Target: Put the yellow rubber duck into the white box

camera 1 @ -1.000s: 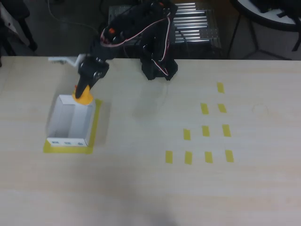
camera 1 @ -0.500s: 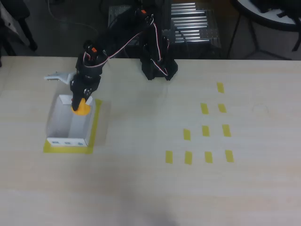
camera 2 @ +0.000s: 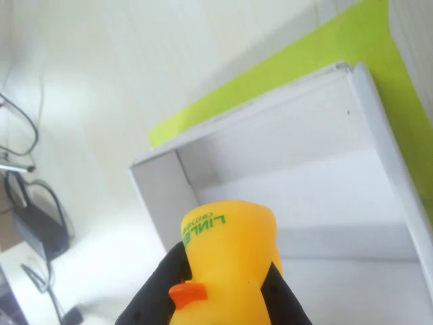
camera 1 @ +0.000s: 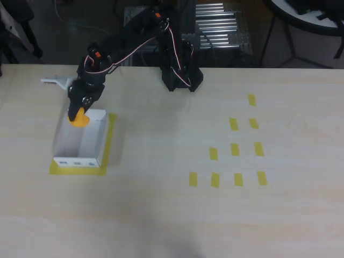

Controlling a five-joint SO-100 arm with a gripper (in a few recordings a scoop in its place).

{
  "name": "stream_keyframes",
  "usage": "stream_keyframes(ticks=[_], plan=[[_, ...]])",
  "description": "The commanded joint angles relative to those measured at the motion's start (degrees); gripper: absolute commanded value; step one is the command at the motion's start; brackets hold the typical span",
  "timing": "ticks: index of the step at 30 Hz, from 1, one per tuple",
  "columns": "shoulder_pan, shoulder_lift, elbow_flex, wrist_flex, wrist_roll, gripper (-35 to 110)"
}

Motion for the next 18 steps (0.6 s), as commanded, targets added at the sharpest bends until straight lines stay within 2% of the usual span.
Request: stream_keyframes(ticks=[1,11,18], plan=[[1.41,-0.53,-6.33,-3.16,-1.58,0],[1.67,-3.43,-2.55,-8.70,-3.60,0],[1.67,-3.43,0.35,-11.69,-3.60,9]])
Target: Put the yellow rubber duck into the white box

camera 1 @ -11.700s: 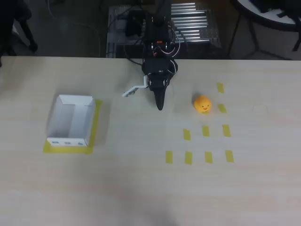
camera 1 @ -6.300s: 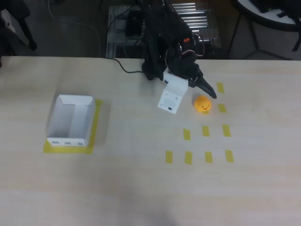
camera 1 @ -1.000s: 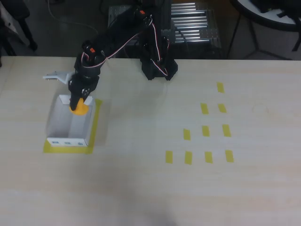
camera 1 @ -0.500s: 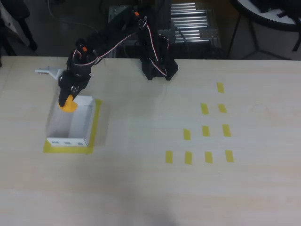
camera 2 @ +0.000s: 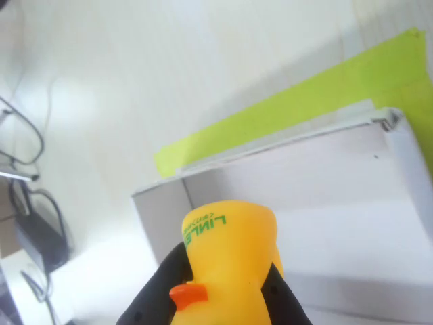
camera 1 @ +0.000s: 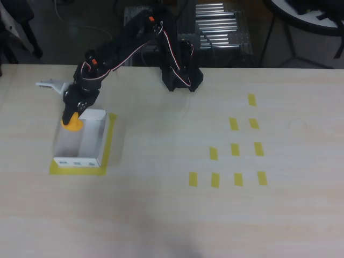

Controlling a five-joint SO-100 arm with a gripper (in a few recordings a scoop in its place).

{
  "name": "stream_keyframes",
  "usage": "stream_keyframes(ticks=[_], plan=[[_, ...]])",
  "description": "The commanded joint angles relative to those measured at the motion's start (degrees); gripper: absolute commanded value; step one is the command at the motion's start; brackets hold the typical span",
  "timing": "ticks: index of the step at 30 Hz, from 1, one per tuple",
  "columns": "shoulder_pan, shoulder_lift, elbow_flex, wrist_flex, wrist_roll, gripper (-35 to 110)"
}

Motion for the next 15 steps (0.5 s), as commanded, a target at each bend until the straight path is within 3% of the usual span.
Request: stream_keyframes(ticks=[1,15], plan=[[0.44,1.85,0.88,-3.60,-1.58,10],[0.18,1.85,3.96,-7.29,-2.11,16]])
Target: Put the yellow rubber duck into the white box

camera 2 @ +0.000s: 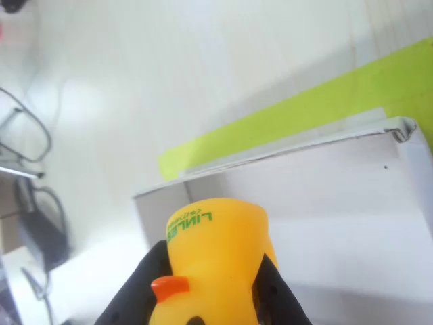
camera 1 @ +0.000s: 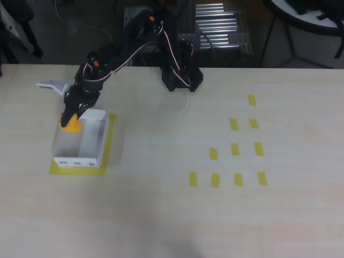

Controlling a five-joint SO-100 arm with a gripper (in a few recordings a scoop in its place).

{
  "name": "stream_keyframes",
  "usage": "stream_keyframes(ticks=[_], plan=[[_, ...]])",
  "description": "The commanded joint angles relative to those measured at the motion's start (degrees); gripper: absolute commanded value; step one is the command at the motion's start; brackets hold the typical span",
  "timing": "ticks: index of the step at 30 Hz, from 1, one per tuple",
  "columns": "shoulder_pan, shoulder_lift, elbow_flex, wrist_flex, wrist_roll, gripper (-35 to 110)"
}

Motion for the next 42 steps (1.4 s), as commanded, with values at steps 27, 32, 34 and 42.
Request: stream_keyframes(ticks=[27,32,34,42], plan=[[-2.55,9.84,7.65,-7.21,-0.88,26],[-4.66,16.35,3.16,2.99,2.99,25],[-6.06,19.07,-0.79,10.11,4.83,24],[-13.10,33.13,-11.87,32.61,12.48,23]])
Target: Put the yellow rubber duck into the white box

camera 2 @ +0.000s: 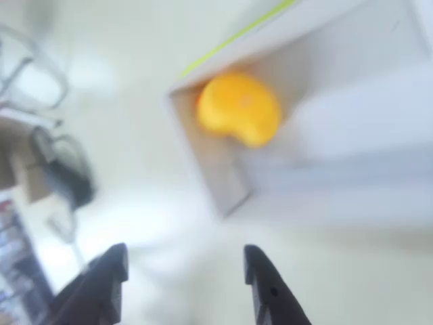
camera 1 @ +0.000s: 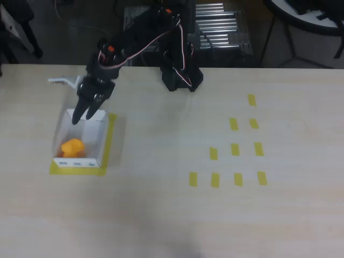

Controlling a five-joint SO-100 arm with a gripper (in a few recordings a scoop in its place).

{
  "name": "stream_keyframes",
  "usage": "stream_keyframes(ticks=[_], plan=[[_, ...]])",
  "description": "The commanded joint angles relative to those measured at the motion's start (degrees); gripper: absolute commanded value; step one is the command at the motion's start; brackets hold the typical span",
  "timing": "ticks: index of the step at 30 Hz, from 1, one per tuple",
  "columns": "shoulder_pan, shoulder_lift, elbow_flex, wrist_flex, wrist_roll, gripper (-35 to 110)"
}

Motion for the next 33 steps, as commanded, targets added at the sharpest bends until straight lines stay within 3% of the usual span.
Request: stream_keyframes(ticks=[1,8,14,26,33], plan=[[-4.22,15.91,-9.67,11.16,3.87,23],[-11.78,30.41,-6.94,22.94,8.61,23],[-23.29,41.48,4.83,25.58,18.81,24],[-38.76,60.21,39.46,12.57,24.96,13],[-42.28,67.59,47.90,11.78,23.38,1]])
